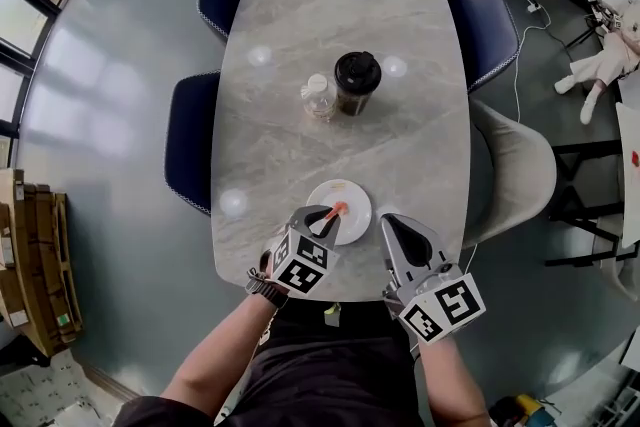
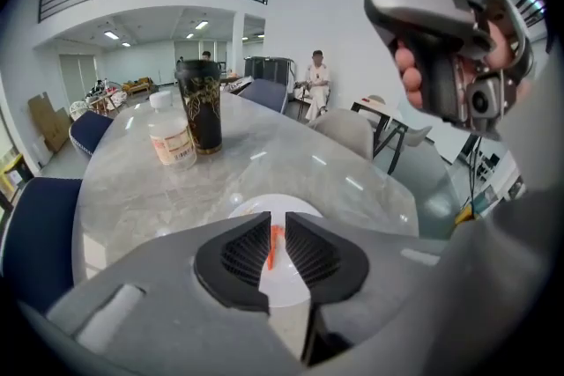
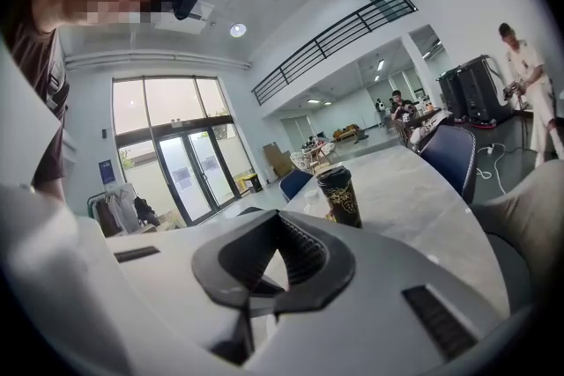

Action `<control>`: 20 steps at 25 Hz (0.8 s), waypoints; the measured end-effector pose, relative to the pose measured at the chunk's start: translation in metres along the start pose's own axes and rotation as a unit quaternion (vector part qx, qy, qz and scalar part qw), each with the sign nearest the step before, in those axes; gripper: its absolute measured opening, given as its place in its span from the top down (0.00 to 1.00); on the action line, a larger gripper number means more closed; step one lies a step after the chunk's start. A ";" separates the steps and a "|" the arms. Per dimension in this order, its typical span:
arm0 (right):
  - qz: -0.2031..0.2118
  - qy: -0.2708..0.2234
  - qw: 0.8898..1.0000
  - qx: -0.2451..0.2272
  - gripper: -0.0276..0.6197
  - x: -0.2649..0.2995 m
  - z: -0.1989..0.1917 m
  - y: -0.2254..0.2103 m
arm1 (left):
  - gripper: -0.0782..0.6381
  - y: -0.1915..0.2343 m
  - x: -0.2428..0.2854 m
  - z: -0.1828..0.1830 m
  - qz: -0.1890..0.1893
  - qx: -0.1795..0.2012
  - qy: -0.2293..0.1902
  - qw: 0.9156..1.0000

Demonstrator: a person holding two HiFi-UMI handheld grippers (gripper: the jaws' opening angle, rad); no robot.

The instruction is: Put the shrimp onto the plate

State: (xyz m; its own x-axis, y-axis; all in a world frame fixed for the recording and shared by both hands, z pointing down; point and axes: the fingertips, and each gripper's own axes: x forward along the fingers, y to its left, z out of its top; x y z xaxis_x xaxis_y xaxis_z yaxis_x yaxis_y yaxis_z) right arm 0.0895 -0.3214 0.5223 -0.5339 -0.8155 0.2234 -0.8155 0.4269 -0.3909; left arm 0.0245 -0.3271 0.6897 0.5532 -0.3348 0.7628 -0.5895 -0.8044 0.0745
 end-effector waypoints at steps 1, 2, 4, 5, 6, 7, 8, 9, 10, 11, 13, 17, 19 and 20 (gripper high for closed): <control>0.002 0.004 1.000 -0.003 0.96 0.000 0.003 0.004 | 0.82 -0.002 -0.008 0.007 -0.002 -0.005 -0.010 1.000; 0.004 0.007 1.000 -0.005 0.96 0.000 0.006 0.009 | 0.82 -0.004 -0.017 0.013 -0.004 -0.009 -0.021 1.000; 0.010 0.011 1.000 -0.011 0.96 0.000 0.015 0.020 | 0.82 -0.009 -0.037 0.028 -0.007 -0.014 -0.046 0.999; 0.012 0.011 1.000 -0.014 0.96 -0.001 0.020 0.024 | 0.82 -0.011 -0.046 0.036 -0.008 -0.016 -0.061 0.998; 0.014 0.012 1.000 -0.016 0.96 -0.002 0.025 0.028 | 0.82 -0.014 -0.056 0.044 -0.010 -0.018 -0.077 0.997; 0.015 0.012 1.000 -0.019 0.96 -0.003 0.030 0.031 | 0.82 -0.016 -0.066 0.053 -0.013 -0.020 -0.094 0.995; 0.016 0.011 1.000 -0.021 0.96 -0.005 0.035 0.034 | 0.83 -0.017 -0.076 0.061 -0.014 -0.022 -0.110 0.994; 0.018 0.009 1.000 -0.023 0.96 -0.006 0.040 0.037 | 0.83 -0.019 -0.087 0.070 -0.015 -0.024 -0.126 0.992; 0.019 0.006 0.999 -0.025 0.96 -0.007 0.046 0.040 | 0.83 -0.020 -0.098 0.079 -0.015 -0.026 -0.143 0.989; 0.022 0.003 0.999 -0.028 0.96 -0.009 0.051 0.043 | 0.87 -0.021 -0.110 0.088 -0.016 -0.028 -0.162 0.986; 0.025 0.001 0.999 -0.033 0.96 -0.013 0.061 0.049 | 0.88 -0.027 -0.133 0.106 -0.023 -0.031 -0.204 0.978; 0.038 -0.013 0.998 -0.048 0.96 -0.022 0.083 0.064 | 0.88 -0.034 -0.170 0.132 -0.023 -0.033 -0.255 0.966; 0.044 -0.018 0.997 -0.055 0.96 -0.026 0.094 0.073 | 0.88 -0.037 -0.187 0.141 -0.020 -0.034 -0.266 0.963; 0.046 -0.019 0.997 -0.059 0.96 -0.028 0.098 0.076 | 0.88 -0.039 -0.195 0.146 -0.019 -0.036 -0.273 0.961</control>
State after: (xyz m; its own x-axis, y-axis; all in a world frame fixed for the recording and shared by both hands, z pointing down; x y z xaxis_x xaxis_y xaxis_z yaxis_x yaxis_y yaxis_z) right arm 0.0639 -0.3042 0.3990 -0.6009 -0.7838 0.1565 -0.7850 0.5419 -0.3002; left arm 0.0253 -0.3020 0.4444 0.7905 -0.5289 0.3089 -0.5906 -0.7919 0.1553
